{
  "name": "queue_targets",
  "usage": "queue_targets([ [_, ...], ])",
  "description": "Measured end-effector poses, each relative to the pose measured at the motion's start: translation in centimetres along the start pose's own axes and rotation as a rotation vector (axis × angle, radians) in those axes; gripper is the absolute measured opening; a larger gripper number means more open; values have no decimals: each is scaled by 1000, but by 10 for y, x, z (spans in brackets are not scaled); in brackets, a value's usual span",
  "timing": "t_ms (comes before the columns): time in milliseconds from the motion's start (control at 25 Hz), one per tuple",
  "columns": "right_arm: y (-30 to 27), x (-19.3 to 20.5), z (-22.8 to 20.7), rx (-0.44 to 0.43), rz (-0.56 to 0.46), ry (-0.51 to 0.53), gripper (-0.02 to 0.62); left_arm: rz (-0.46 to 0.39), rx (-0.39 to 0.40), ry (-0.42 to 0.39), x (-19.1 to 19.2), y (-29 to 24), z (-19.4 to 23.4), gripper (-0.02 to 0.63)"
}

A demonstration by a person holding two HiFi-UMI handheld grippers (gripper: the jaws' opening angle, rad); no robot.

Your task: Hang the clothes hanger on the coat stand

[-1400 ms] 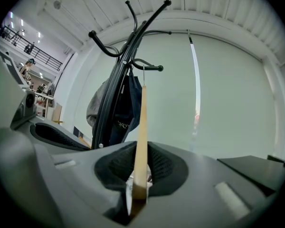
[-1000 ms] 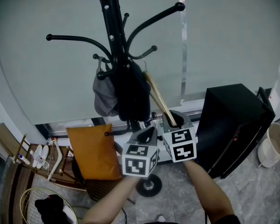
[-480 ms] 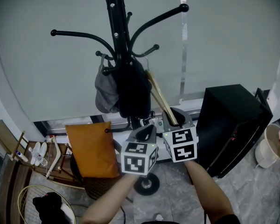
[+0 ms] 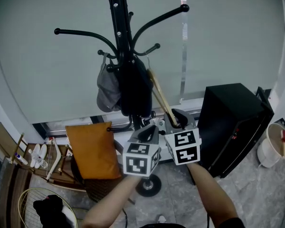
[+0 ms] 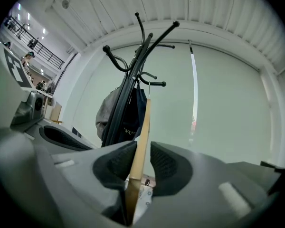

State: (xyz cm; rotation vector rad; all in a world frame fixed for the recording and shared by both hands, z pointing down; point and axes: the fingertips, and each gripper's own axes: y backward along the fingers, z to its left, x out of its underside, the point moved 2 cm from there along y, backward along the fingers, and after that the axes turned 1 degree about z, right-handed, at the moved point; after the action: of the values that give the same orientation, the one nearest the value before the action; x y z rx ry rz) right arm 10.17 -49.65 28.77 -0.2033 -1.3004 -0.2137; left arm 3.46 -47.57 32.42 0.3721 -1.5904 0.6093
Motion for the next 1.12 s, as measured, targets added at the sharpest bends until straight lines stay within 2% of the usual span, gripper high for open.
queue_targets([
  [680, 25, -5, 35, -13, -15, -22, 77, -3, -3, -4, 3, 32, 2, 5],
  [1120, 53, -16, 50, 22, -32, -60, 77, -18, 10, 1, 3, 63, -1, 5],
])
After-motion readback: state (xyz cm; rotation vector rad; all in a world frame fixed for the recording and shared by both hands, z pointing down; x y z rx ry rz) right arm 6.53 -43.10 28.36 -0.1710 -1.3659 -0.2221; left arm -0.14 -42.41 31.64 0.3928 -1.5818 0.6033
